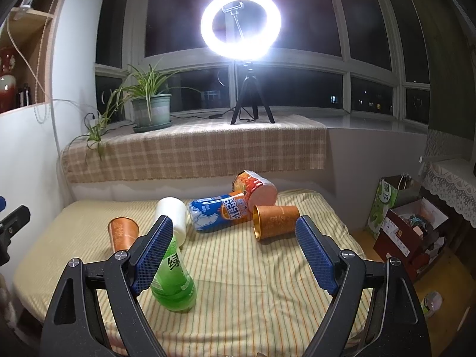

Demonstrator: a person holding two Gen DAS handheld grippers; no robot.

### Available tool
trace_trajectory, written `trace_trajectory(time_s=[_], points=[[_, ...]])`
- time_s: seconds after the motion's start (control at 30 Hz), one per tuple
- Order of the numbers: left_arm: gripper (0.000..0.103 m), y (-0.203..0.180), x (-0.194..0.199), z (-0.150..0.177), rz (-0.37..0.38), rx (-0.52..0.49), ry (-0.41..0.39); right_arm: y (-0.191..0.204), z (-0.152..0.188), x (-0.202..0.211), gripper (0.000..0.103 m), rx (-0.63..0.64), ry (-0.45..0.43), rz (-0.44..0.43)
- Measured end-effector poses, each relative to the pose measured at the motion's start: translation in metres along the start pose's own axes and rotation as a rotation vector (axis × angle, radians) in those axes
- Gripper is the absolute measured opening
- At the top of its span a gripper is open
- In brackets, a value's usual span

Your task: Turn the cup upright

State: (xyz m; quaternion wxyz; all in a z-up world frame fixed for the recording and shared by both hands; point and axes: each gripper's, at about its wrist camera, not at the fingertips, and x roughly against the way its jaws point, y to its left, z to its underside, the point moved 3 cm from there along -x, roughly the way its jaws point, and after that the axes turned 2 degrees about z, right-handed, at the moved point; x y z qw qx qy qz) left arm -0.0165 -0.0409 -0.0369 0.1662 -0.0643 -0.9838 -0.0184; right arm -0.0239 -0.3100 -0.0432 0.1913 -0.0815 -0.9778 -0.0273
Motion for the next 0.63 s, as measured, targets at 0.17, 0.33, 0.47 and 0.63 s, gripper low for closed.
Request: trace_trajectory(time_s=[0.17,0.33,0.47,0.63], points=[[0.103,0.0007,-0.0008,0.0004,0.0,0.0,0.002,-0.0004,0.0005,-0.0017,0.085,-0.001,0.005,-0.002],[0.103,0.0005,-0.001,0.0002,0.0,-0.001,0.001,0.0001,0.0012,-0.0031,0.085,-0.001,0.01,-0.003],[0.103,0.001,-0.0014,0.0,0.0,0.0,0.0,0.0013,0.0021,-0.0033,0.085,0.001,0.012,-0.004],[0.103,0.0037,-0.0027,0.0023,-0.003,-0.002,-0.003,0.0012,0.0021,-0.0029,0.085,0.001,0.013,-0.003]])
